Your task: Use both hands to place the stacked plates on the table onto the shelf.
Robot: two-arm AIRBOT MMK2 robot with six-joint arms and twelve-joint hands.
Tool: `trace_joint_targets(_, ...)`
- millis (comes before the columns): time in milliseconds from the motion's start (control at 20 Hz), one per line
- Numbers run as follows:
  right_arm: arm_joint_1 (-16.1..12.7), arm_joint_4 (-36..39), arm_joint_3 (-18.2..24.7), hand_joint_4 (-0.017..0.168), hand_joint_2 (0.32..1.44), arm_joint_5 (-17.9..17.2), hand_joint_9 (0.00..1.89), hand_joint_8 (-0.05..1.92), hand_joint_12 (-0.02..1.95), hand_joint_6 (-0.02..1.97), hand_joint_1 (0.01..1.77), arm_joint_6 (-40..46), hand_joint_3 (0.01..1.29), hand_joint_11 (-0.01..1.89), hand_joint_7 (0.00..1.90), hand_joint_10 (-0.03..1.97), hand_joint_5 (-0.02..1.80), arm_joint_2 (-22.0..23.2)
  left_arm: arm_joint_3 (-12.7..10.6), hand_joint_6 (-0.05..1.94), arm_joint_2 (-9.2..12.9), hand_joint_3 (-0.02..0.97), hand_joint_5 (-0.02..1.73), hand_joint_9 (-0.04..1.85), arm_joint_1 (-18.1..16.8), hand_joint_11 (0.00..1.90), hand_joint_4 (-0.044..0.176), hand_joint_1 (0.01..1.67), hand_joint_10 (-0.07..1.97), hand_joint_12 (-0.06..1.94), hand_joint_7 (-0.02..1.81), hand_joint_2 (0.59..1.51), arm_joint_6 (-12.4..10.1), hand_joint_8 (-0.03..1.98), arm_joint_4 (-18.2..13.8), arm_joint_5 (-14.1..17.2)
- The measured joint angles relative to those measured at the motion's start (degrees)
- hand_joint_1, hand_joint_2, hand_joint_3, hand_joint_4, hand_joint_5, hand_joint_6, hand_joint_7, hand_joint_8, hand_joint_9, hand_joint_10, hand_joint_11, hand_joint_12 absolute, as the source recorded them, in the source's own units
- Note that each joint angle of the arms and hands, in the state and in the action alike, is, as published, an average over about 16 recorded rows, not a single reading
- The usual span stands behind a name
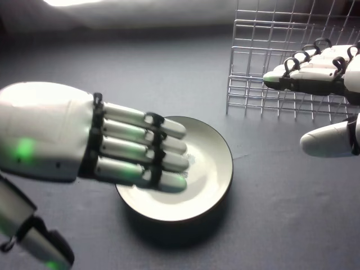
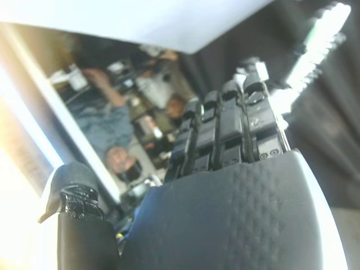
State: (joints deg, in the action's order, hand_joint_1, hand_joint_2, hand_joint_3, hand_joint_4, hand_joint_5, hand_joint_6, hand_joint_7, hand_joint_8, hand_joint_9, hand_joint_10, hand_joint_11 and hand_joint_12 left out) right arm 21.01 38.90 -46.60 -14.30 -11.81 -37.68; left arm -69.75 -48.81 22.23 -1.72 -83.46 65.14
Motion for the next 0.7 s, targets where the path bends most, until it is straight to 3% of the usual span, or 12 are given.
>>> trace_joint_targets(300, 0.03, 0.80, -0.38, -0.004, 1.25, -1.02, 0.02, 0.00, 0.01, 0.01, 0.02, 0.00, 0.02, 0.02, 0.02, -0.01, 0.02, 0.03, -6.23, 0.01, -3.72, 0.031, 0.02, 0.02, 0.35, 0.01, -0.001, 0.02, 0.00, 0.01, 0.02, 1.072, -0.86, 0.00, -5.38, 1.52)
trace_joint_targets(700, 0.04, 2.39, -0.55, -0.004, 1.26, -2.44, 0.02, 0.00, 0.01, 0.01, 0.02, 0.00, 0.02, 0.02, 0.02, -0.01, 0.02, 0.01, -11.36, 0.01, -7.40, 0.032, 0.02, 0.02, 3.24, 0.01, -0.002, 0.02, 0.00, 0.01, 0.02, 1.090, 1.37, 0.00, -8.61, 1.30)
